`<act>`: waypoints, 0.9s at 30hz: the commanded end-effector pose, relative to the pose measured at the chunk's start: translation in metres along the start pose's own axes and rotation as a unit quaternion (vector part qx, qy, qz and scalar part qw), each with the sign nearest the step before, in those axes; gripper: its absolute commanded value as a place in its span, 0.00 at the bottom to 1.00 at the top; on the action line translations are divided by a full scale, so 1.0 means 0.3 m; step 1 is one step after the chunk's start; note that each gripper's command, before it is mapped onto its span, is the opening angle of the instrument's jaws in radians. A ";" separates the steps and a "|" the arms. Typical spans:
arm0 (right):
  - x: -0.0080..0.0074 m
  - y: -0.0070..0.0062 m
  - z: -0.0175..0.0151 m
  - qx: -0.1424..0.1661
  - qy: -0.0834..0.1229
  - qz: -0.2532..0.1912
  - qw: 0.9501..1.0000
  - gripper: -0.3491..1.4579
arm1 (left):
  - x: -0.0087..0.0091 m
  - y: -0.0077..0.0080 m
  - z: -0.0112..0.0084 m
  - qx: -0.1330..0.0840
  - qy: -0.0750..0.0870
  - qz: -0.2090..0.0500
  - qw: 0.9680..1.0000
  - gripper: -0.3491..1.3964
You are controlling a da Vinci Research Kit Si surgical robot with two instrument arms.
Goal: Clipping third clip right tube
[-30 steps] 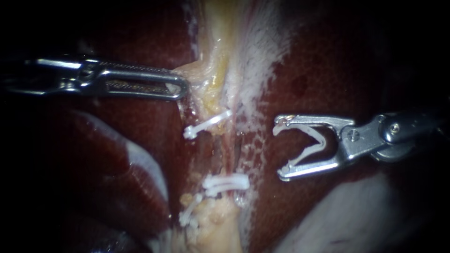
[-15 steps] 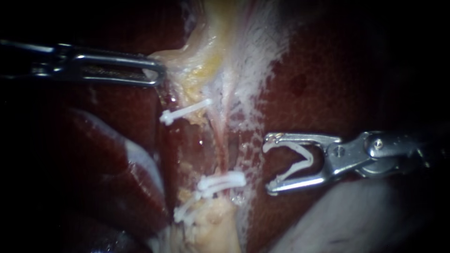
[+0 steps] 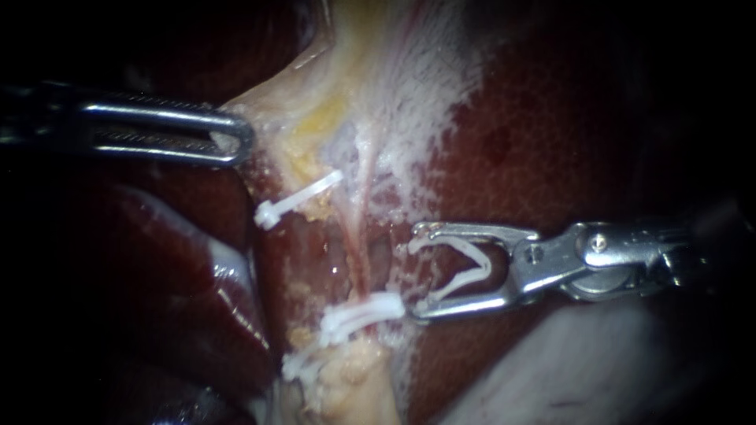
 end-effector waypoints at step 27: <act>0.0003 0.0007 0.022 0.013 -0.002 0.012 1.000 0.50 | 0.0019 -0.0012 0.0023 0.000 0.000 0.002 1.000 0.00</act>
